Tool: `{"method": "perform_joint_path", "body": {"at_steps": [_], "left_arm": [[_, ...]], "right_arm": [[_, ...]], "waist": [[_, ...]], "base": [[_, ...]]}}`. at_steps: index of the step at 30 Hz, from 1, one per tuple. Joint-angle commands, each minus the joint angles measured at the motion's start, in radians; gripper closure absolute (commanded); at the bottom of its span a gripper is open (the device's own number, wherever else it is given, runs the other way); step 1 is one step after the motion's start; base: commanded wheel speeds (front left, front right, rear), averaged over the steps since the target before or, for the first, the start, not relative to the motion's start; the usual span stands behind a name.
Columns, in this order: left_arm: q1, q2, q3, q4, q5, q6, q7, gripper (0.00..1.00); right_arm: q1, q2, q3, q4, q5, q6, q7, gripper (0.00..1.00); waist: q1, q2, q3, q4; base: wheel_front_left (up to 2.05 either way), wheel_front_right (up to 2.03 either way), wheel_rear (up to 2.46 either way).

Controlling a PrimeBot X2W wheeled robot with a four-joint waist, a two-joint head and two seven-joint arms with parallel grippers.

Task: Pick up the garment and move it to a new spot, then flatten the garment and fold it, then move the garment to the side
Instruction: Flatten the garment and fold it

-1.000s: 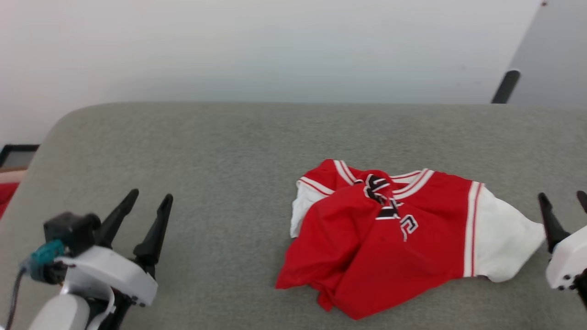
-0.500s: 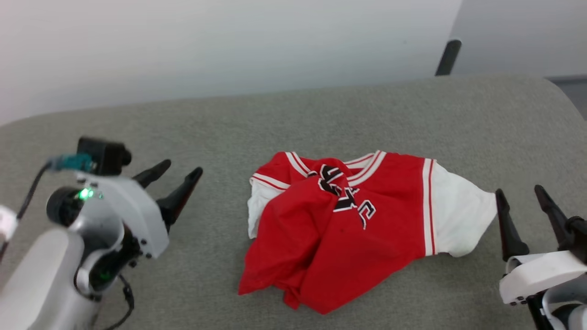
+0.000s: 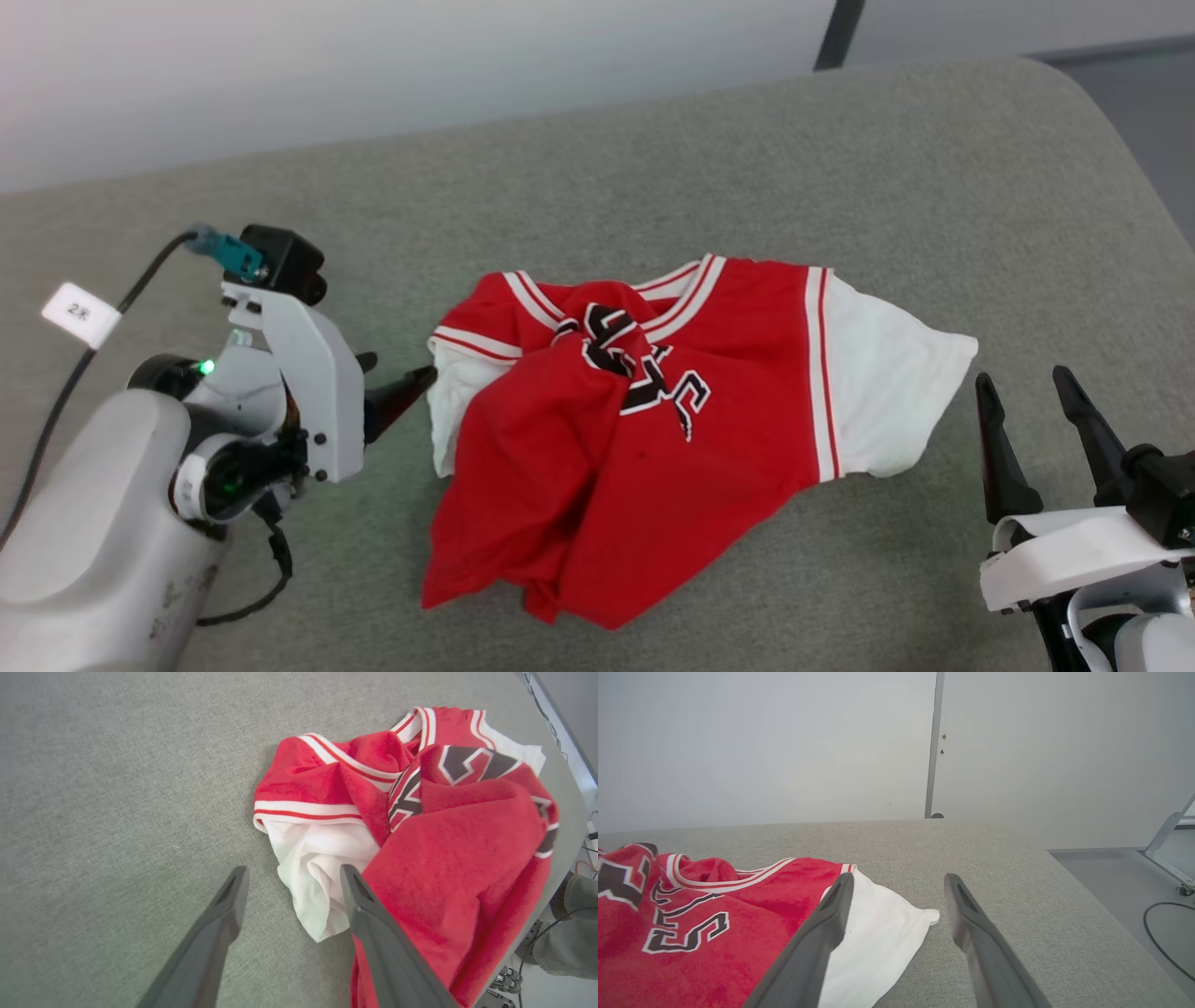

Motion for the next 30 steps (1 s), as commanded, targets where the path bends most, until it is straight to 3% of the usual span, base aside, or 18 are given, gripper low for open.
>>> {"method": "perform_joint_path", "body": {"at_steps": [1, 19, 20, 22, 30], "left_arm": [[-0.018, 0.001, -0.006, 0.019, 0.0, 0.003, 0.013, 0.0], [-0.071, -0.028, -0.056, 0.186, 0.002, -0.016, 0.016, 0.0], [-0.072, -0.031, -0.059, 0.196, 0.0, -0.018, 0.013, 0.41], [-0.08, -0.037, -0.06, 0.214, -0.01, -0.022, 0.006, 1.0], [-0.109, -0.02, -0.071, 0.238, -0.037, -0.029, -0.001, 1.0]], "right_arm": [[-0.014, 0.006, 0.002, 0.006, 0.004, -0.001, -0.011, 0.0], [-0.06, 0.019, 0.005, 0.065, 0.017, -0.001, -0.05, 0.0], [-0.064, 0.019, 0.005, 0.067, 0.017, -0.001, -0.05, 0.0], [-0.073, 0.019, 0.006, 0.072, 0.019, -0.001, -0.054, 0.0], [-0.066, 0.008, -0.004, 0.084, 0.024, -0.001, -0.053, 0.0]], "waist": [[0.0, 0.0, 0.037, -0.034], [0.0, 0.0, 0.097, -0.053], [0.0, 0.0, 0.099, -0.052], [0.0, 0.0, 0.101, -0.051], [0.0, 0.0, 0.088, -0.032]], "base": [[0.0, 0.0, 0.0], [0.0, 0.0, 0.0], [0.0, 0.0, 0.0], [0.0, 0.0, 0.0], [0.0, 0.0, 0.0]]}}
